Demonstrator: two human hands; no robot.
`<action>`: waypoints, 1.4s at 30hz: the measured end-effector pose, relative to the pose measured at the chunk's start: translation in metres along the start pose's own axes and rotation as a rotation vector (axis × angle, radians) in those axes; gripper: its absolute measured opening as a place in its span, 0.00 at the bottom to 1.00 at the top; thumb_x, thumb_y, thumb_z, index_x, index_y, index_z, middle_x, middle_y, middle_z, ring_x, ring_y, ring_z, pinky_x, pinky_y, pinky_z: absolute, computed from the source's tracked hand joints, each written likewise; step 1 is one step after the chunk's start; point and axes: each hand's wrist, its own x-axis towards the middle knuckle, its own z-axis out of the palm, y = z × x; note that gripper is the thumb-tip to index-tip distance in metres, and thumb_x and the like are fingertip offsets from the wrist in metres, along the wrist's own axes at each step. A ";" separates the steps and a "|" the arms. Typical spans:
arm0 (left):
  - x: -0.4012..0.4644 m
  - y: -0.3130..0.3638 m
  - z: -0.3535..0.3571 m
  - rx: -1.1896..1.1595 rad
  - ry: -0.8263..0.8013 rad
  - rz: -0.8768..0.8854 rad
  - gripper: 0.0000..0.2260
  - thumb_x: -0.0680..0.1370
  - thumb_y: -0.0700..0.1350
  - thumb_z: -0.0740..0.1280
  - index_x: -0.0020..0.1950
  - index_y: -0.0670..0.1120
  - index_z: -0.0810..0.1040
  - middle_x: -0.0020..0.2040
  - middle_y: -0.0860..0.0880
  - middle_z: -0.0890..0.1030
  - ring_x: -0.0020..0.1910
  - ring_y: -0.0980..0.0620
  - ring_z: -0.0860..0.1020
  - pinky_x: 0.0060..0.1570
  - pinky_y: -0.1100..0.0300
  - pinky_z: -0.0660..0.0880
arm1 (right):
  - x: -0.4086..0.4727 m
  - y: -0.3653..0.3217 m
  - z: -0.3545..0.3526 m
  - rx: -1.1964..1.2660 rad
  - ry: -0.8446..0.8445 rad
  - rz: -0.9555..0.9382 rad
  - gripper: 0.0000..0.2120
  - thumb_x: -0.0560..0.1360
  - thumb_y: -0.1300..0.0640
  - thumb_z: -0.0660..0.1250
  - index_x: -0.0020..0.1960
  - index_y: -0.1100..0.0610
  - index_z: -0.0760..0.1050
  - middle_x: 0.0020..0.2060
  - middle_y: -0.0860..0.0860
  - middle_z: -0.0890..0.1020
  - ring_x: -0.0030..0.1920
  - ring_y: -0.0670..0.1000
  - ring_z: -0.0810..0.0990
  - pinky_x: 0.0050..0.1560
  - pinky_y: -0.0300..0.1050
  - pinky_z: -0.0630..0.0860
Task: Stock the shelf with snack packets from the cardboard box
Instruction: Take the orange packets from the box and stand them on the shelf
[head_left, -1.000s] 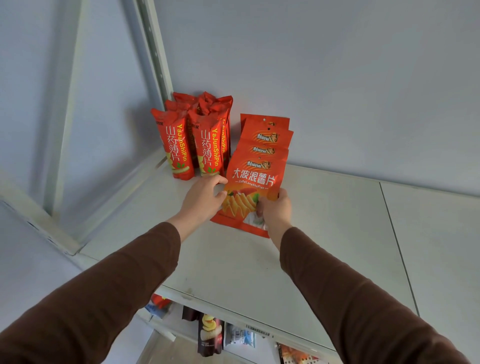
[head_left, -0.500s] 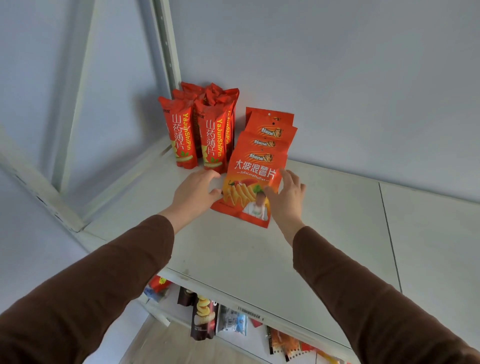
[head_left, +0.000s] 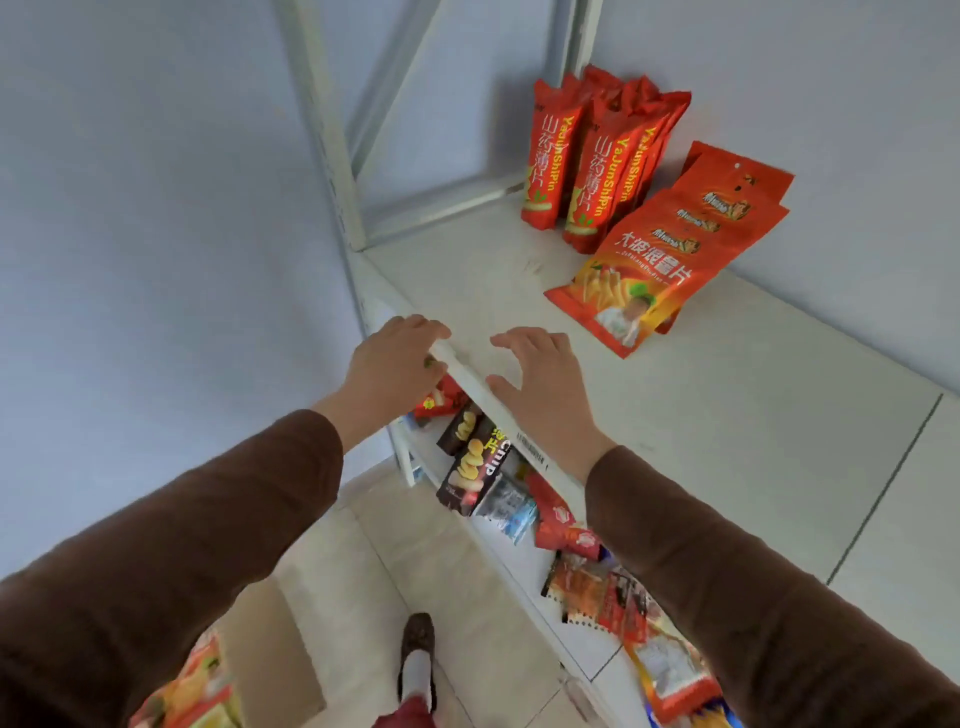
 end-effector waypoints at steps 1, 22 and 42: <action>-0.025 -0.007 -0.001 0.012 -0.008 -0.044 0.19 0.81 0.48 0.65 0.72 0.53 0.72 0.69 0.52 0.75 0.68 0.49 0.71 0.64 0.49 0.73 | -0.012 -0.010 0.010 -0.006 -0.033 -0.033 0.20 0.75 0.52 0.70 0.67 0.51 0.76 0.64 0.50 0.77 0.63 0.55 0.70 0.62 0.51 0.70; -0.514 -0.291 -0.003 -0.093 -0.071 -0.706 0.19 0.79 0.51 0.67 0.70 0.53 0.74 0.66 0.51 0.78 0.63 0.49 0.76 0.59 0.52 0.75 | -0.243 -0.323 0.254 -0.007 -0.676 -0.262 0.24 0.77 0.51 0.68 0.72 0.53 0.72 0.67 0.53 0.75 0.67 0.57 0.71 0.66 0.53 0.71; -0.573 -0.556 0.262 -0.436 -0.439 -0.912 0.22 0.79 0.56 0.67 0.71 0.52 0.72 0.68 0.50 0.76 0.67 0.48 0.74 0.63 0.53 0.71 | -0.247 -0.334 0.662 0.215 -1.108 0.494 0.28 0.81 0.49 0.67 0.77 0.54 0.64 0.71 0.52 0.73 0.64 0.52 0.74 0.60 0.44 0.72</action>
